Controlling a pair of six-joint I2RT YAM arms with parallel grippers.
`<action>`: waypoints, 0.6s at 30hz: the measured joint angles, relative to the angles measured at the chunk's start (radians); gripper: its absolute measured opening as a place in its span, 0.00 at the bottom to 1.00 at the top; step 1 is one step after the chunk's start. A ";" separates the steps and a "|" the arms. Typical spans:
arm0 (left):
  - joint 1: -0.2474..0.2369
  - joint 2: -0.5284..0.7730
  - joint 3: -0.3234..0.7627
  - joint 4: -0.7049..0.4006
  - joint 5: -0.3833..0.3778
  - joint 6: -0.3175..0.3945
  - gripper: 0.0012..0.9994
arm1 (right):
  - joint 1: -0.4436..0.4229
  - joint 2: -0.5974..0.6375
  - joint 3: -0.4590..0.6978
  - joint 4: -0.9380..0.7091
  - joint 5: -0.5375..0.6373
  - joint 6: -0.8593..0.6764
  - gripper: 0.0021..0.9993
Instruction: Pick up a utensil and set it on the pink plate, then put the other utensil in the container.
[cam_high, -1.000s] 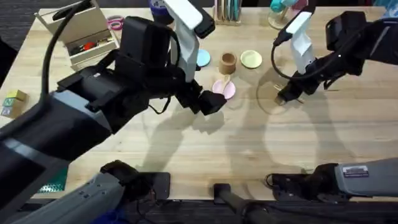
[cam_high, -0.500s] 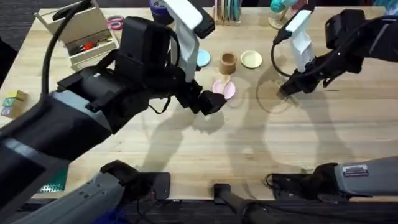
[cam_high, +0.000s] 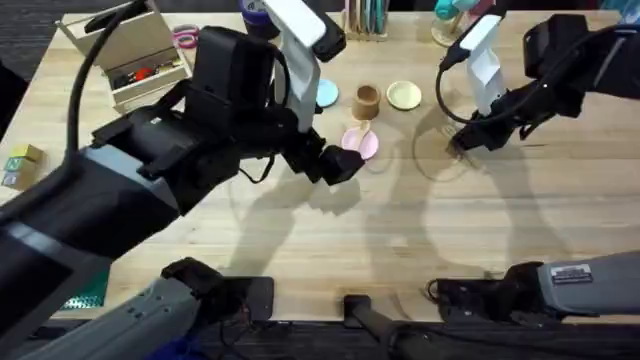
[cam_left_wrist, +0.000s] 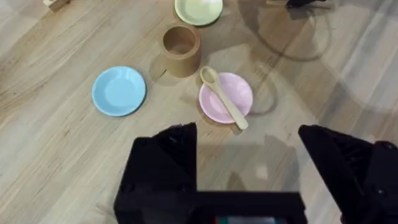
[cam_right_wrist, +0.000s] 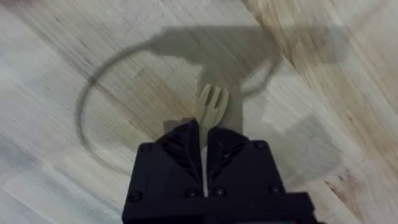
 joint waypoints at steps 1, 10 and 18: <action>0.000 0.000 0.000 0.000 0.000 0.000 1.00 | 0.000 0.000 0.000 0.000 0.000 0.000 0.03; 0.000 0.000 0.000 0.000 0.000 0.000 1.00 | 0.000 0.002 0.019 -0.041 0.001 0.000 0.03; 0.000 0.000 0.000 0.000 0.000 0.000 1.00 | 0.000 -0.011 0.163 -0.111 -0.017 0.000 0.03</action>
